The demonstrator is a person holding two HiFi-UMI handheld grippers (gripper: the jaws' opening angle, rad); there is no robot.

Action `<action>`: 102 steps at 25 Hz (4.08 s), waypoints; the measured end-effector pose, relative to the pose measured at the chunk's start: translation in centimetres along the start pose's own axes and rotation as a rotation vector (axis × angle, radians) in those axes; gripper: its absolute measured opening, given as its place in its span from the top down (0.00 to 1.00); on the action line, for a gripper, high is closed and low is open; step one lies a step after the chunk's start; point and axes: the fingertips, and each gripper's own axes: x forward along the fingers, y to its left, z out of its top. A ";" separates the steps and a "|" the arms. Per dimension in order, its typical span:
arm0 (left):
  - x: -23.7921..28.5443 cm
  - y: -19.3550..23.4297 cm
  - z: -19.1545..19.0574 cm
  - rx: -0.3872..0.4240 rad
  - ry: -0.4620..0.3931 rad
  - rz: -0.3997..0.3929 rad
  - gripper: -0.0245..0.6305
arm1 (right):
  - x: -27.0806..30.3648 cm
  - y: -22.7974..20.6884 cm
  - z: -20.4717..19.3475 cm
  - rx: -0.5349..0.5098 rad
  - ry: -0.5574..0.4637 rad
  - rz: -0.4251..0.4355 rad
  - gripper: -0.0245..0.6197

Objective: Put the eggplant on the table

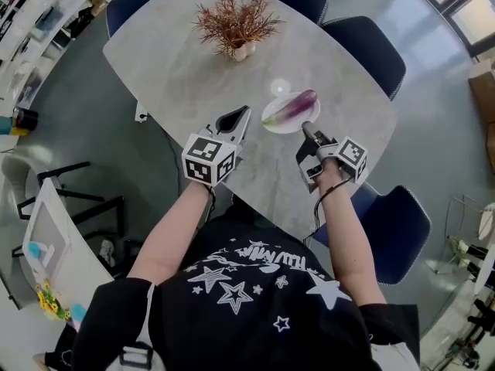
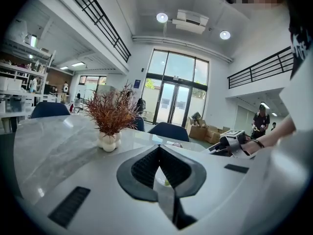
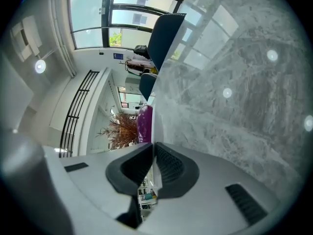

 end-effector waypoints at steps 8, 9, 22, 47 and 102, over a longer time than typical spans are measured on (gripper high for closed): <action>1.9 2.0 -1.9 -0.012 0.063 -0.054 0.95 | 2.0 -2.6 0.5 0.001 -0.030 -0.082 0.93; 2.1 2.2 -1.9 -0.014 0.067 -0.060 0.95 | 2.0 -3.0 0.5 0.000 -0.033 -0.093 0.93; 3.7 3.3 -2.5 -0.019 0.073 -0.109 0.95 | 2.1 -5.7 0.8 -0.097 -0.040 -0.275 0.93; 0.8 0.7 -2.2 -0.009 0.031 -0.086 0.95 | -0.7 -5.2 0.1 -0.294 -0.002 -0.346 0.85; -15.3 -24.0 -3.9 0.048 -0.076 0.204 0.95 | -21.8 7.2 -6.5 -0.711 0.065 0.147 0.95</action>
